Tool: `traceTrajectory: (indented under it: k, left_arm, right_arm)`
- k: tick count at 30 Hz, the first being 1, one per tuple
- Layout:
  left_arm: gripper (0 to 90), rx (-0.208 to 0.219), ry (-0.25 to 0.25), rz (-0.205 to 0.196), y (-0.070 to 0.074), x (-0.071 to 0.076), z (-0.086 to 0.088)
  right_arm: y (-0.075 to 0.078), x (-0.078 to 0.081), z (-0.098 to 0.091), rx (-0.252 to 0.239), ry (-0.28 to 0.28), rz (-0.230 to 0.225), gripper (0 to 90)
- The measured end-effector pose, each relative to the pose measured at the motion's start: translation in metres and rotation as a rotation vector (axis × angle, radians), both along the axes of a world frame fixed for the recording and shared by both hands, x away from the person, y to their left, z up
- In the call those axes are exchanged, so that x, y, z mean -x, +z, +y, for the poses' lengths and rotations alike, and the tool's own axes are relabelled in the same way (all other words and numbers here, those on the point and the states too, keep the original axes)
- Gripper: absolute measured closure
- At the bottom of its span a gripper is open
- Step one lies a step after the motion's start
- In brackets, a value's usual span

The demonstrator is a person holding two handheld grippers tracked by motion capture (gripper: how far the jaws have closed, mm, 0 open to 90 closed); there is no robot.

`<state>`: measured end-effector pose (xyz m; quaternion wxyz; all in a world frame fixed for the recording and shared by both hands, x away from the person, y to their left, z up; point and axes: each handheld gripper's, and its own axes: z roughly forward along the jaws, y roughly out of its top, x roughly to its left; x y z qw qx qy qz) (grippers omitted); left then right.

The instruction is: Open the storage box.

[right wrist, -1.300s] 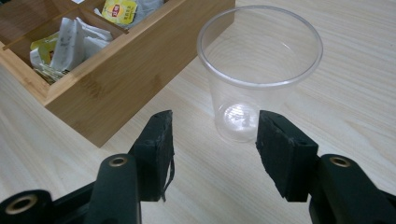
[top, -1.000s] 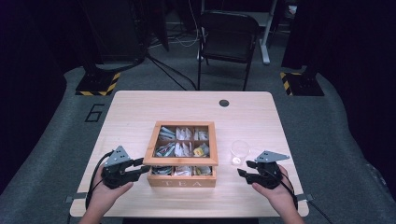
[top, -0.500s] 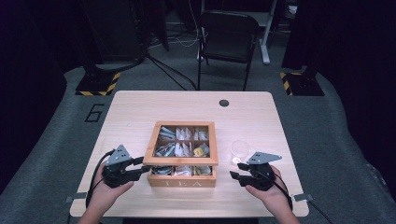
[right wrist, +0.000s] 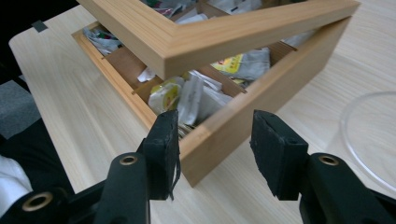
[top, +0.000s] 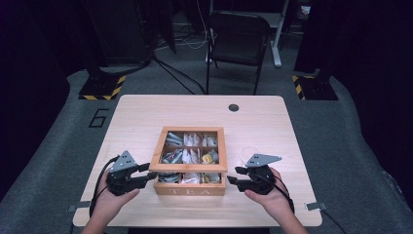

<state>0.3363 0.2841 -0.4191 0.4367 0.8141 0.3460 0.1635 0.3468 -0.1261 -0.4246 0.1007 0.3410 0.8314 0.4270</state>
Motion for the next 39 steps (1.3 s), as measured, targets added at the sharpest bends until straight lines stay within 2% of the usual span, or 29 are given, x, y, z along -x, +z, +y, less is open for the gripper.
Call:
traceTrajectory:
  k: [5, 6, 7, 8, 11, 19, 23, 31, 39]
  left_arm:
    - [58.5, 0.007, -0.001, 0.006, -0.001, 0.001, 0.0]
    - [58.5, 0.006, 0.003, -0.002, -0.002, 0.001, 0.0]
    - [58.5, 0.003, -0.005, 0.011, -0.002, 0.001, 0.001]
    - [58.5, 0.003, -0.005, 0.011, -0.002, 0.001, 0.001]
    - [58.5, -0.002, -0.007, 0.008, -0.002, 0.001, 0.0]
    - [58.5, -0.001, -0.003, 0.004, -0.002, 0.001, 0.0]
    - [58.5, -0.014, -0.003, -0.001, -0.002, 0.001, 0.0]
    - [58.1, -0.011, -0.01, 0.01, 0.001, 0.001, 0.001]
    - [56.6, 0.019, -0.003, 0.008, 0.003, -0.001, 0.002]
  right_arm:
    - [0.001, -0.003, 0.008, -0.003, 0.025, 0.007, 51.3]
    - [0.002, -0.004, 0.011, -0.007, 0.027, 0.012, 51.3]
    - [0.003, -0.004, 0.012, -0.008, 0.031, 0.012, 51.3]
    - [0.003, -0.004, 0.014, -0.015, 0.027, 0.03, 51.4]
    - [0.004, -0.005, 0.015, -0.029, 0.028, 0.043, 51.7]
    - [0.007, -0.006, 0.018, -0.037, 0.032, 0.041, 52.5]
    - [0.011, -0.006, 0.019, -0.039, 0.024, 0.038, 52.5]
    - [0.015, -0.006, 0.02, -0.039, 0.018, 0.036, 52.3]
    - [0.021, -0.008, 0.021, -0.029, 0.012, 0.054, 52.0]
